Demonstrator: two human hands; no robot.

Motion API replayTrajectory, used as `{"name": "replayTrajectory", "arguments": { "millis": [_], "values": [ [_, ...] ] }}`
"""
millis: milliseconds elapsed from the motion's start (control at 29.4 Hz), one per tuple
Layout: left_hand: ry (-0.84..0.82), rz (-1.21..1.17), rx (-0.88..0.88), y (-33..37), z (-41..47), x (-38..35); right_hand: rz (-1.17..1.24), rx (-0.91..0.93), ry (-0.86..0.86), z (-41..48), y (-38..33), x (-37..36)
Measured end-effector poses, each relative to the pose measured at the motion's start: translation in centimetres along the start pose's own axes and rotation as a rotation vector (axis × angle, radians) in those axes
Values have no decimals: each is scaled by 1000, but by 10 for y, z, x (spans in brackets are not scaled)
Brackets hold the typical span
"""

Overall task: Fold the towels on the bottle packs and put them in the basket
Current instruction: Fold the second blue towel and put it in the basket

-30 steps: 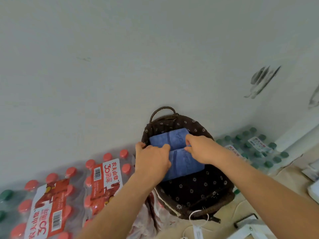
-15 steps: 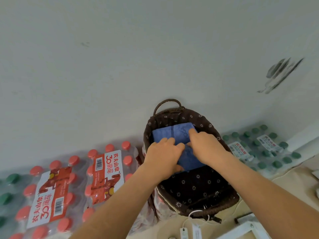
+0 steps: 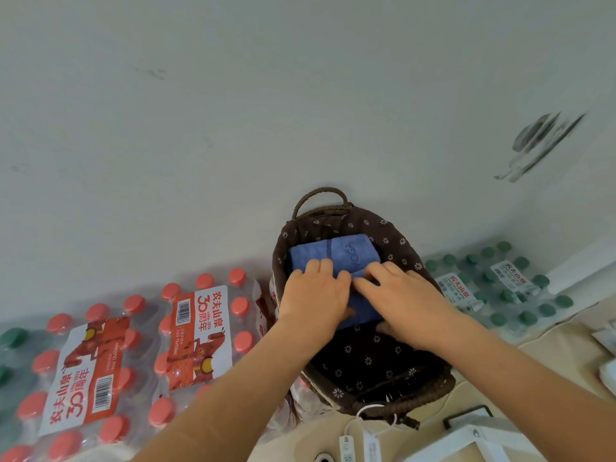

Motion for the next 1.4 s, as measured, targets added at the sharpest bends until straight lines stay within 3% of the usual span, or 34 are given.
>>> {"name": "replayTrajectory", "arguments": {
  "millis": [170, 272, 442, 579, 749, 1021, 1259, 1396],
  "values": [
    [-118, -27, -48, -7, -10, -2, -165, -29, 245, -3, 0, 0],
    [-109, 20, -55, -9, -12, -6, -190, -57, 285, -4, -2, -2],
    [-95, 71, -111, 0, -8, 0, -169, -110, 186, 2, 5, -10],
    [-164, 56, -108, -1, -2, 2, -136, -46, 54, 2, 4, -1],
    [-106, -60, -68, -20, 3, 7, -13, -33, 199, 9, 6, 15],
    [-45, -53, -28, -11, 6, -2, 182, -73, 128, 29, 12, -1],
    [9, 63, -12, -9, 0, -5, 55, -72, 165, 30, 3, -7],
    [1, 50, -20, -11, 2, -4, 120, -84, 90, 37, 9, -1]
  ]
}}
Point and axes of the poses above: each hand's wrist, its own z-axis towards the middle knuckle, its own x-axis out of the back of the hand, y = z × x, the point moved 5 cm from there along z, towards the middle knuckle, and after that the axes turned 1 degree about -y, right-handed, at the moved point
